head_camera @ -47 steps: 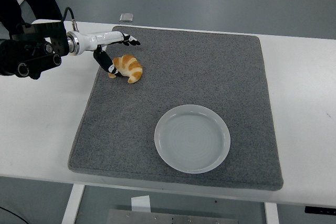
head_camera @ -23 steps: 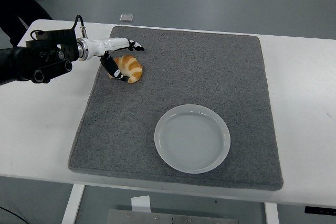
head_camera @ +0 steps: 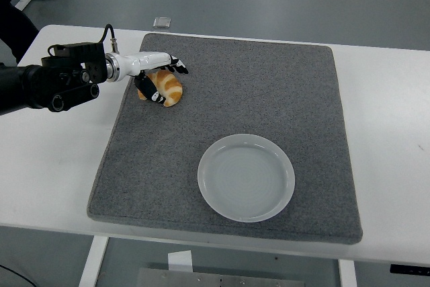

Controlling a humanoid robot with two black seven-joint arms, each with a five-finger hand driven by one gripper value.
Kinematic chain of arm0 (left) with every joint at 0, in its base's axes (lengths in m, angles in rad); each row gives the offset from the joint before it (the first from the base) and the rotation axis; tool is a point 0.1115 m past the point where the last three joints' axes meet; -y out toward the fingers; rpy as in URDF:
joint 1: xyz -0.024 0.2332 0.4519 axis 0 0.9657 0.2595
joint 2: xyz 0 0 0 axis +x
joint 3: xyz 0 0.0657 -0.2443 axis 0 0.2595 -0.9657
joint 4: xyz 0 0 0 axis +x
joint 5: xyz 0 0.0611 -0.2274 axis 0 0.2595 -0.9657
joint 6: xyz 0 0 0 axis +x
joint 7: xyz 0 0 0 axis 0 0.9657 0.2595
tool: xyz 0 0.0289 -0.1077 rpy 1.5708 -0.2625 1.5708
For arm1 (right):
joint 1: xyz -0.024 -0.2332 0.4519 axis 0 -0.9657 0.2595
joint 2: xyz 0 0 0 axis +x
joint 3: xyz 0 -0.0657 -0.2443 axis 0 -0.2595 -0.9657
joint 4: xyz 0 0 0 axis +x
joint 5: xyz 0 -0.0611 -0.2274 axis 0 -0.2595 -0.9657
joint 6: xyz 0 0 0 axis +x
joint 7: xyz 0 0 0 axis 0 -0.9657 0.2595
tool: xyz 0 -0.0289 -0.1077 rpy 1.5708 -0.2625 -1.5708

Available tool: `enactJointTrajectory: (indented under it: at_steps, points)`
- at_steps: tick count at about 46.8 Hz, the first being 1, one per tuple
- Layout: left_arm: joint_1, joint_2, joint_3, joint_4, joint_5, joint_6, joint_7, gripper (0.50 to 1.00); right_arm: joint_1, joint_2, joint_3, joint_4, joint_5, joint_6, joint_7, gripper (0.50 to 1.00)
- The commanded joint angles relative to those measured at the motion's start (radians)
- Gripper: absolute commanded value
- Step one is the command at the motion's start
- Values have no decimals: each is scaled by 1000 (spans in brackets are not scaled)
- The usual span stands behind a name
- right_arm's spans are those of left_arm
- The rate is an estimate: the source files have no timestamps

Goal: Place the bread on the plate

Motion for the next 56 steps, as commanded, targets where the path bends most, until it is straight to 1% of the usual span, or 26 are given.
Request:
enactJointTrajectory:
  at_steps: [1, 5, 12, 13, 15, 20, 22, 23, 24, 25, 28, 40, 47, 56]
  points:
    - [-2, -2, 26, 0, 1, 8, 0, 866, 1, 0, 1, 0, 0, 0, 0, 954]
    - [0, -6, 43, -2, 4, 39, 0, 864, 1, 0, 1, 0, 0, 0, 0, 952]
    - [6, -14, 46, -2, 6, 45, 0, 855, -1, 0, -1, 0, 0, 0, 0, 952]
    - [6, -14, 46, -2, 6, 45, 0, 851, -1, 0, -1, 0, 0, 0, 0, 952]
    - [6, -14, 46, -2, 6, 45, -2, 823, 1, 0, -1, 0, 0, 0, 0, 952]
    - [4, -15, 46, -2, 12, 53, -2, 791, -1, 0, 1, 0, 0, 0, 0, 952]
    - [3, -15, 46, -2, 18, 54, -2, 737, 1, 0, -1, 0, 0, 1, 0, 952]
    - [3, -15, 46, -2, 21, 57, -2, 720, -1, 0, -1, 0, 0, 0, 0, 952]
    - [3, -15, 46, -2, 21, 57, -2, 686, -1, 0, -1, 0, 0, 0, 0, 952]
    - [1, -15, 46, -2, 23, 57, -2, 650, -1, 0, 1, 0, 0, 0, 0, 952]
    - [-3, -15, 46, -2, 23, 59, -2, 502, -1, 0, -1, 0, 0, 0, 0, 952]
    - [-11, -15, 46, 0, 23, 59, -2, 500, 1, 0, -1, 0, 0, 0, 0, 952]
    - [-11, -15, 45, 7, 23, 82, -2, 500, 1, 0, -1, 0, 0, 0, 0, 952]
    - [-34, -14, 43, -9, 23, 85, -10, 500, -1, 0, 1, 0, 0, 0, 0, 952]
